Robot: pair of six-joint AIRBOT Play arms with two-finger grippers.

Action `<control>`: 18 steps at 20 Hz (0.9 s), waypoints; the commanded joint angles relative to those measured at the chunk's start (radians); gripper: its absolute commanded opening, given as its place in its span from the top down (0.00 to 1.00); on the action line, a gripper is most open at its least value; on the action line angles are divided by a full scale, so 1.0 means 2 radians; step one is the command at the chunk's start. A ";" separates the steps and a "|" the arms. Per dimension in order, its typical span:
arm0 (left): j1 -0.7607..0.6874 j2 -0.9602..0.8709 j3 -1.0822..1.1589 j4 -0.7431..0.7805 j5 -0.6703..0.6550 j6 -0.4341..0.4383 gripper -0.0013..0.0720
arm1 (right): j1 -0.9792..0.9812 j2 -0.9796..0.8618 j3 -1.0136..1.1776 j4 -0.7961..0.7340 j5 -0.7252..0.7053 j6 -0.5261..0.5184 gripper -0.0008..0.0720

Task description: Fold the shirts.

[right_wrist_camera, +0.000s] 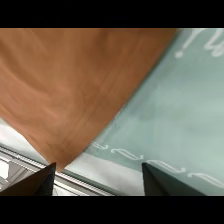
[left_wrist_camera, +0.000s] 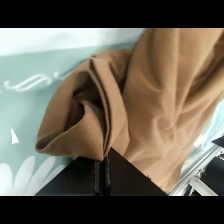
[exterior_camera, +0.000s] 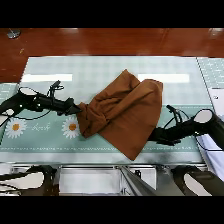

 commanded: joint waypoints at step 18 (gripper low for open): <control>0.000 0.012 0.040 -0.019 -0.022 0.013 0.95 | 0.134 -0.190 0.214 0.117 -0.140 -0.050 0.96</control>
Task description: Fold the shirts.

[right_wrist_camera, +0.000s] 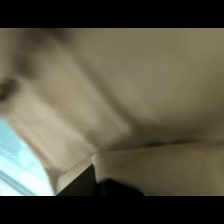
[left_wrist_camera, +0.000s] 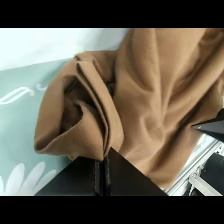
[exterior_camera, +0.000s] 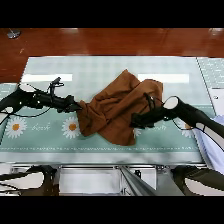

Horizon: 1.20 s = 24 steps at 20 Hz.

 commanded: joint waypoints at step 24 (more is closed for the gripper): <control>0.084 0.473 0.404 0.185 0.136 -0.045 0.95 | -0.093 0.278 0.660 -0.198 0.317 0.020 0.96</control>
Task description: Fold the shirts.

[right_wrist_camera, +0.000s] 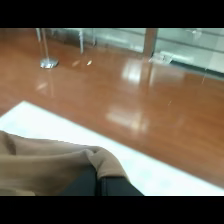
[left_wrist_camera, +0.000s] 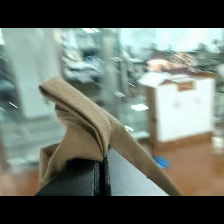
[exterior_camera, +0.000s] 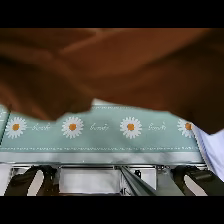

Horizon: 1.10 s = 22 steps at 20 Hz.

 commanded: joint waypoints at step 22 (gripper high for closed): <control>-0.106 -0.333 -0.221 0.094 0.105 -0.079 0.95 | -0.084 -0.330 -0.332 0.110 -0.254 0.006 0.96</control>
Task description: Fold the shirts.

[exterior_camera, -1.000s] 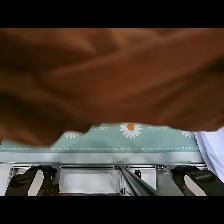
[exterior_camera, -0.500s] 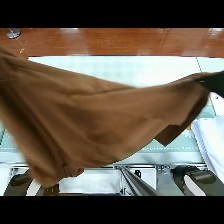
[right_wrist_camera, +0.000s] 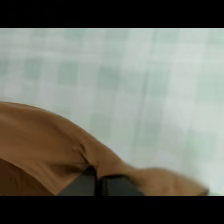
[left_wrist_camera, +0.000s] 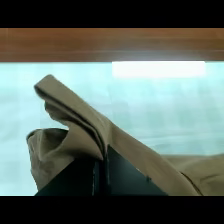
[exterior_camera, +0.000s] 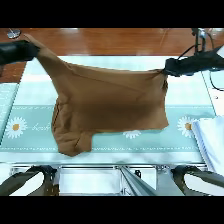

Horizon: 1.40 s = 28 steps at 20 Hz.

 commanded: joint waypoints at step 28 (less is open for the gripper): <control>0.259 -0.030 -0.401 -0.167 -0.178 0.056 0.03 | -0.288 0.186 -0.438 0.142 0.056 -0.137 0.14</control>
